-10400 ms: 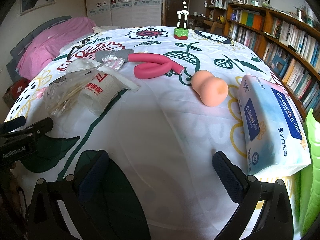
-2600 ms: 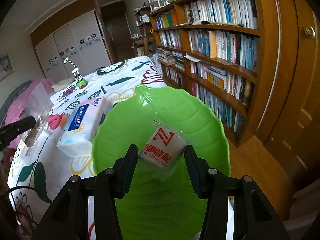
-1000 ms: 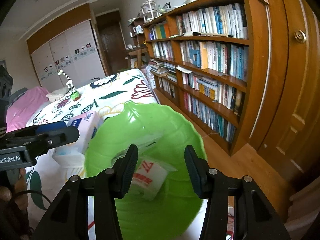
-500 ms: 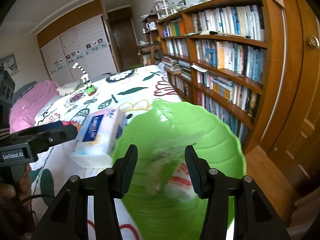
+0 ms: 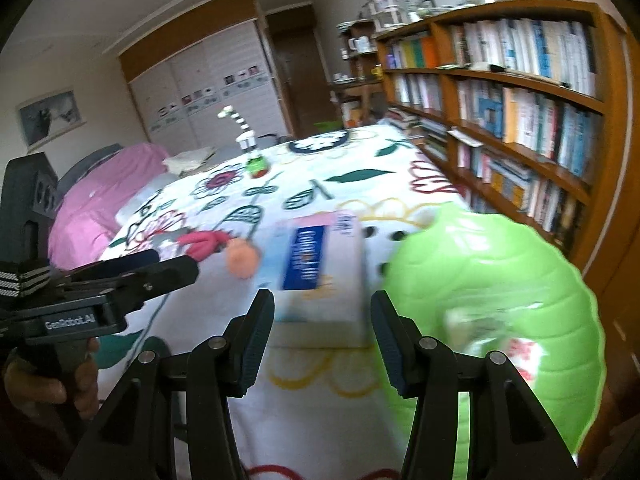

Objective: Organize soft objects
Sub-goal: 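Withdraw both tools from the plate back over the bed cover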

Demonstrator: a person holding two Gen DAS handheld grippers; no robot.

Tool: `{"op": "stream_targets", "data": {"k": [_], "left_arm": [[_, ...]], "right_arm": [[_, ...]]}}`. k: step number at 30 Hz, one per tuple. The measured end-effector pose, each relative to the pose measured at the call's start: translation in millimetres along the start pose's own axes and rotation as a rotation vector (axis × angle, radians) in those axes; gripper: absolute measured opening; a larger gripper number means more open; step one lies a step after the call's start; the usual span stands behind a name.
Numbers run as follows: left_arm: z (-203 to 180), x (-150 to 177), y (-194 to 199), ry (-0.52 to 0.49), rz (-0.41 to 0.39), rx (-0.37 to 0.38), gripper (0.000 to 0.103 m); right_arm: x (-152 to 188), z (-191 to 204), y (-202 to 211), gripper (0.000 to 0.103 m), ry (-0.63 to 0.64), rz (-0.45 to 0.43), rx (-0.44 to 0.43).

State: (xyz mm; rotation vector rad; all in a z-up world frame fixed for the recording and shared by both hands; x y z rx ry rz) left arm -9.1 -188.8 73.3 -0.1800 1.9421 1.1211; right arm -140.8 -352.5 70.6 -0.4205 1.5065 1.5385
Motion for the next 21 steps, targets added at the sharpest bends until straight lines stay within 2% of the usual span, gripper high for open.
{"op": "stream_targets", "data": {"k": [6, 11, 21], "left_arm": [[23, 10, 13, 0.035, -0.005, -0.021, 0.093], [44, 19, 25, 0.074, -0.012, -0.045, 0.093], [92, 44, 45, 0.168, -0.002, -0.121, 0.093]], "right_arm": [[10, 32, -8, 0.052, 0.040, 0.044, -0.060], [14, 48, -10, 0.052, 0.066, 0.069, -0.076], [21, 88, -25, 0.052, 0.123, 0.140, -0.151]]}}
Point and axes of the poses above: each gripper's, at about its wrist camera, not at the fingertips, and y roughly against the way its jaws point, z to its left, x to its underside, the point moved 1 cm from there along -y, roughly the way its jaws point, and after that the axes turned 5 degrees about x, right-handed, at the moved point
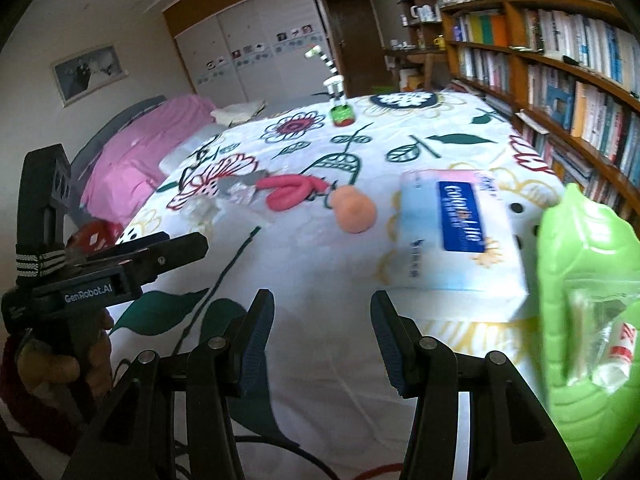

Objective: Organize soft objects
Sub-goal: 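Withdraw both tools from the plate back over the bed cover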

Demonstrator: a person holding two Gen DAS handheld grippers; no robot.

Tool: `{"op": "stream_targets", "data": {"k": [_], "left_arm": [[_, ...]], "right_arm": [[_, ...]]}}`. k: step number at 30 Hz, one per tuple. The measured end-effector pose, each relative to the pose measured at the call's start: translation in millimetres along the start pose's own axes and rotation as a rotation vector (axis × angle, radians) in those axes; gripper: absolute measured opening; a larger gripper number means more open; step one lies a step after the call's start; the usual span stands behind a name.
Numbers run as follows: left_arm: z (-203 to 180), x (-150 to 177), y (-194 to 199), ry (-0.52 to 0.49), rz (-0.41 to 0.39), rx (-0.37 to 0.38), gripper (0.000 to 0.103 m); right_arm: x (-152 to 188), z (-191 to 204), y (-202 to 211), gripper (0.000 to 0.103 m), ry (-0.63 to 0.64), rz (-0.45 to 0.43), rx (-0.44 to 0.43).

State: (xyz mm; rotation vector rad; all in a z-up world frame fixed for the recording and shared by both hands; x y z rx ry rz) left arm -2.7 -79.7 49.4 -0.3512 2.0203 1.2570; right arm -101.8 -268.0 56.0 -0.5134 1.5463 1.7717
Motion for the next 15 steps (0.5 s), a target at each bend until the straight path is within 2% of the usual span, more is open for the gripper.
{"op": "stream_targets", "data": {"k": [15], "left_arm": [[79, 14, 20, 0.140, -0.012, -0.128, 0.094]], "right_arm": [[-19, 43, -31, 0.052, 0.102, 0.046, -0.056]]}}
Point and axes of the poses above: each gripper's, at about its wrist camera, not at the fingertips, and y roughly against the way its jaws point, z to its left, x to its underside, the point moved 1 cm from there along -y, roughly the way its jaws point, and after that the axes turned 5 degrees about x, right-handed, at the moved point
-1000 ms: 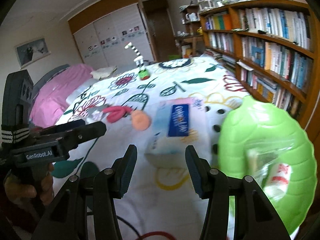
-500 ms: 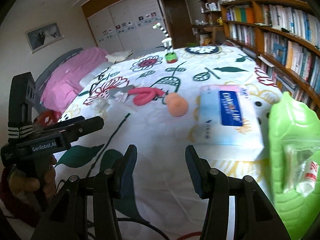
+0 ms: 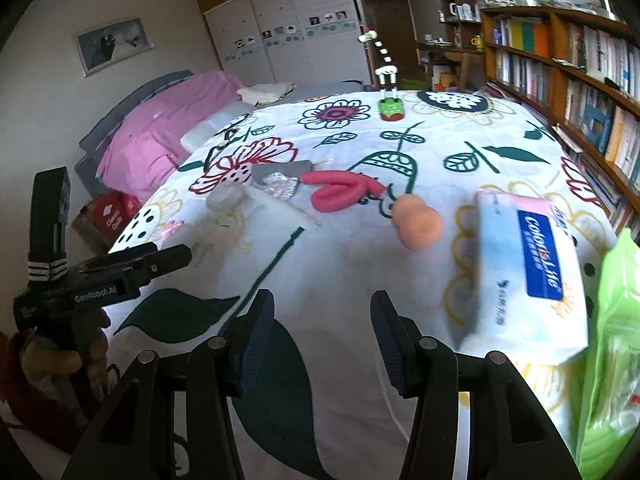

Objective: Organize soft objects
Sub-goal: 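Withdraw both tools from the plate back over the bed cover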

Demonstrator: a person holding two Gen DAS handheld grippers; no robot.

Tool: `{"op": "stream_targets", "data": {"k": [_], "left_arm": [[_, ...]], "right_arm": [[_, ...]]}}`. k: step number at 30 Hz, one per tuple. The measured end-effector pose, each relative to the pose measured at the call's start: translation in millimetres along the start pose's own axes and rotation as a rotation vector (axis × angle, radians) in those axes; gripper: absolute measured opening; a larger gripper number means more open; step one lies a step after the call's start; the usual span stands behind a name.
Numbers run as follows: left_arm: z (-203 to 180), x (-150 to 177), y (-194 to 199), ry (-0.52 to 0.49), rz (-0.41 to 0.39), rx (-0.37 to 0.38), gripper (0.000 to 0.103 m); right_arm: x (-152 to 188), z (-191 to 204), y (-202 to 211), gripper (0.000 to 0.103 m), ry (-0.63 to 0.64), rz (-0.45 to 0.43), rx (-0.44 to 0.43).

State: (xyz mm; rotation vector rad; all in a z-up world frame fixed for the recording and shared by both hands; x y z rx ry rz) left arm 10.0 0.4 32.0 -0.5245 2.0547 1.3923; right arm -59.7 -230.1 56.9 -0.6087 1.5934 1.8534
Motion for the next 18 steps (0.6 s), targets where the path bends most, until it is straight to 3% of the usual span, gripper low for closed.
{"op": "stream_targets", "data": {"k": [18], "left_arm": [[86, -11, 6, 0.137, -0.033, -0.156, 0.094]], "right_arm": [[-10, 28, -27, 0.052, 0.051, 0.038, -0.045]]}}
Point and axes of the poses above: each gripper's, at about its wrist camera, not at the fingertips, and y roughly against the way its jaws point, z to its left, x to its underside, the point moved 1 cm from there along -y, roughly the way its jaws point, and after that the axes turned 5 degrees about x, right-handed, at the moved point
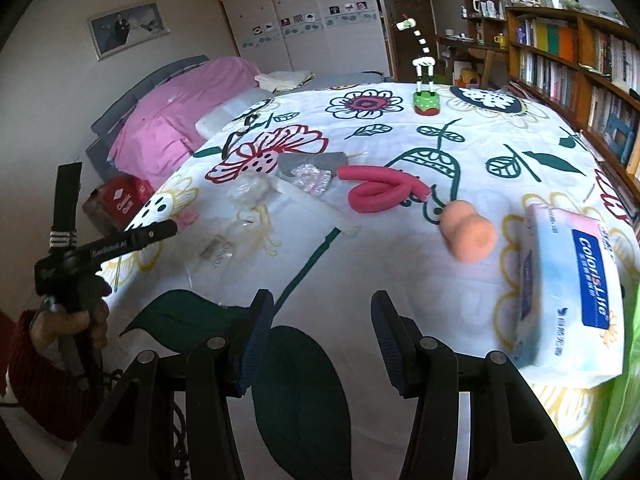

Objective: Organize soft objects

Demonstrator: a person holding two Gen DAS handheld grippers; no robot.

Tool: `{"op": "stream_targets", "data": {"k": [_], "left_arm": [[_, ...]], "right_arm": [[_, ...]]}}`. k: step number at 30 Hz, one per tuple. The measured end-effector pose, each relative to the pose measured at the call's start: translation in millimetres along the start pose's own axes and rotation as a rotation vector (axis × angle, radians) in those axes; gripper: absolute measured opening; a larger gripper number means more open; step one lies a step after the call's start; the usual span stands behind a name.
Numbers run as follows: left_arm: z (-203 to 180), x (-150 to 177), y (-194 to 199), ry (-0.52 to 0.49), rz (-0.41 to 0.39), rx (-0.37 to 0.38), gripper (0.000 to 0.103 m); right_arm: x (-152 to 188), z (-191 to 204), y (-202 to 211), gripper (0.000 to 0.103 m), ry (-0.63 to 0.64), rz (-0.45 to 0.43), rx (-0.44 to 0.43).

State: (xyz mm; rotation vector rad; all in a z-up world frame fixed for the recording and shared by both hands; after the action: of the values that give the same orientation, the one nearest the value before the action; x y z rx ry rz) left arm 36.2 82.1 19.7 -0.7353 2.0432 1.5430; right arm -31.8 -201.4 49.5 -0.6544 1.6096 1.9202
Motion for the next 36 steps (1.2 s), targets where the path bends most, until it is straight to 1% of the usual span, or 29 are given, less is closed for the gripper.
{"op": "stream_targets", "data": {"k": [7, 9, 11, 12, 13, 14, 18, 19, 20, 21, 23, 28, 31, 33, 36], "left_arm": [[0, -10, -13, -0.018, 0.001, -0.014, 0.093], [-3, -12, -18, -0.040, -0.007, -0.040, 0.092], [-6, -14, -22, -0.064, -0.008, -0.056, 0.082], [-6, -14, -24, -0.072, -0.005, -0.062, 0.079], [-7, -15, -27, -0.077, 0.002, -0.066, 0.072], [-7, -14, -30, -0.080, 0.012, -0.067, 0.068], [-11, -15, -34, -0.108, 0.014, -0.082, 0.066], [-12, -16, -35, -0.116, 0.015, -0.088, 0.063], [-13, -16, -35, -0.124, 0.015, -0.092, 0.056], [-13, -16, -35, -0.128, 0.013, -0.090, 0.053], [-13, -16, -33, -0.128, 0.011, -0.078, 0.041], [-10, -15, -29, -0.110, 0.002, -0.050, 0.037], [-10, -14, -24, -0.100, -0.007, -0.040, 0.030], [-9, -13, -19, -0.092, -0.013, -0.027, 0.028], [-9, -13, -14, -0.083, -0.023, -0.013, 0.018]], "right_arm": [[-6, 7, -11, 0.052, 0.013, 0.014, -0.016], [-8, 9, -14, 0.052, 0.016, 0.018, -0.021], [-9, 10, -17, 0.052, 0.018, 0.021, -0.024], [-9, 11, -18, 0.052, 0.019, 0.023, -0.027], [-10, 11, -19, 0.052, 0.019, 0.025, -0.028], [-10, 12, -20, 0.052, 0.020, 0.027, -0.029], [-12, 13, -24, 0.052, 0.021, 0.032, -0.031], [-13, 12, -25, 0.052, 0.020, 0.032, -0.030], [-13, 12, -25, 0.052, 0.019, 0.033, -0.030], [-14, 12, -26, 0.052, 0.017, 0.034, -0.030], [-14, 12, -27, 0.052, 0.016, 0.034, -0.030], [-17, 12, -28, 0.052, 0.018, 0.033, -0.027], [-19, 13, -30, 0.052, 0.018, 0.033, -0.021], [-20, 13, -31, 0.052, 0.018, 0.033, -0.019], [-23, 15, -33, 0.052, 0.018, 0.034, -0.014]]}}
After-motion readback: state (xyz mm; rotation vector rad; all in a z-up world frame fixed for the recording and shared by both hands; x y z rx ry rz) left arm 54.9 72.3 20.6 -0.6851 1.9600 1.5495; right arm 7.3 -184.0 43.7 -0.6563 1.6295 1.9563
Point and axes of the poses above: each gripper's, at about its wrist camera, not at the fingertips, and y roughly against the way its jaws point, z to its left, x to its underside, the point moved 1 cm from there along -y, roughly the way its jaws point, and after that the axes turned 5 degrees about x, right-handed, at the moved point
